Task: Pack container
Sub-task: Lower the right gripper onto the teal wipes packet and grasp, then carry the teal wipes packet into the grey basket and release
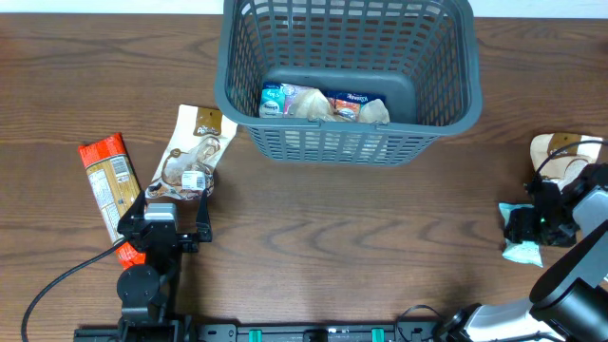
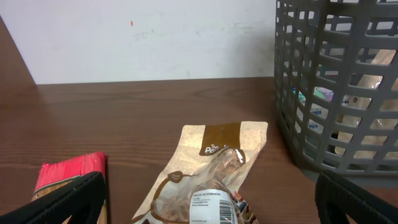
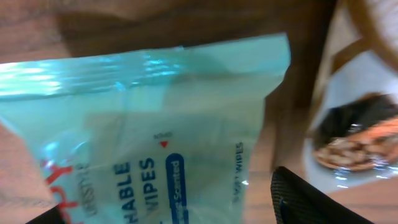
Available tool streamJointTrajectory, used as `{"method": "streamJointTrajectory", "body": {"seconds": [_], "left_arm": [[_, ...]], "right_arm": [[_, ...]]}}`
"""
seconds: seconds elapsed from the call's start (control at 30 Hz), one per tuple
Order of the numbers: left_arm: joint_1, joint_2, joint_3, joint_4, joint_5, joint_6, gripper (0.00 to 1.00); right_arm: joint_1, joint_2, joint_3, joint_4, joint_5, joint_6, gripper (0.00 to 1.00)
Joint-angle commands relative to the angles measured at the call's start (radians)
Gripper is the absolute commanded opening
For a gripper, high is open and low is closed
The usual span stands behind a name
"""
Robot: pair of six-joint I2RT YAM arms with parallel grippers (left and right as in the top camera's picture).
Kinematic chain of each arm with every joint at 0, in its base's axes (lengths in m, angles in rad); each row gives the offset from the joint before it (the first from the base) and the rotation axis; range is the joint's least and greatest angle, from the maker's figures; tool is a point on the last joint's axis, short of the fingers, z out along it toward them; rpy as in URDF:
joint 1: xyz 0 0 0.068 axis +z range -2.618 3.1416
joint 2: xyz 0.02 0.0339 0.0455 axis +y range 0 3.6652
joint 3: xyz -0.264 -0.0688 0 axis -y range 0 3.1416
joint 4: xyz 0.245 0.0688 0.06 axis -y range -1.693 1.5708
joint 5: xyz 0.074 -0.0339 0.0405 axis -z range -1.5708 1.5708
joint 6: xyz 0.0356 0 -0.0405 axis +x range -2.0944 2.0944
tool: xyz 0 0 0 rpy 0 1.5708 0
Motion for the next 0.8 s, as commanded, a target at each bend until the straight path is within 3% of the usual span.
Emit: {"method": "streamJointTrajectory", "body": {"seconds": [0.0,0.07,0.13,0.2,0.3,0.53,0.77], "left_arm": [[-0.003,-0.001,-0.015,-0.038,-0.009,-0.005,0.99],[-0.003,-0.001,-0.015,-0.038,-0.009,-0.005,0.99],[-0.003,-0.001,-0.015,-0.038,-0.009,-0.005,0.99],[-0.003,-0.001,-0.015,-0.038,-0.009,-0.005,0.99],[-0.003,-0.001,-0.015,-0.038,-0.009,-0.005,0.99],[-0.003,-0.001,-0.015,-0.038,-0.009,-0.005,0.99],[-0.003,-0.001,-0.015,-0.038,-0.009,-0.005,0.99]], "right_arm": [[-0.011,0.013,-0.034,0.019,-0.002,0.014,0.67],[-0.011,0.013,-0.035,0.022,-0.008,0.014,0.6],[-0.011,0.013,-0.034,0.024,-0.008,0.014,0.47],[-0.008,0.013,-0.034,0.028,-0.013,0.016,0.2],[-0.002,0.013,-0.034,0.054,-0.016,0.083,0.03],[0.043,0.01,0.013,0.064,-0.092,0.148,0.01],[0.174,-0.023,0.274,-0.068,-0.129,0.206,0.01]]}}
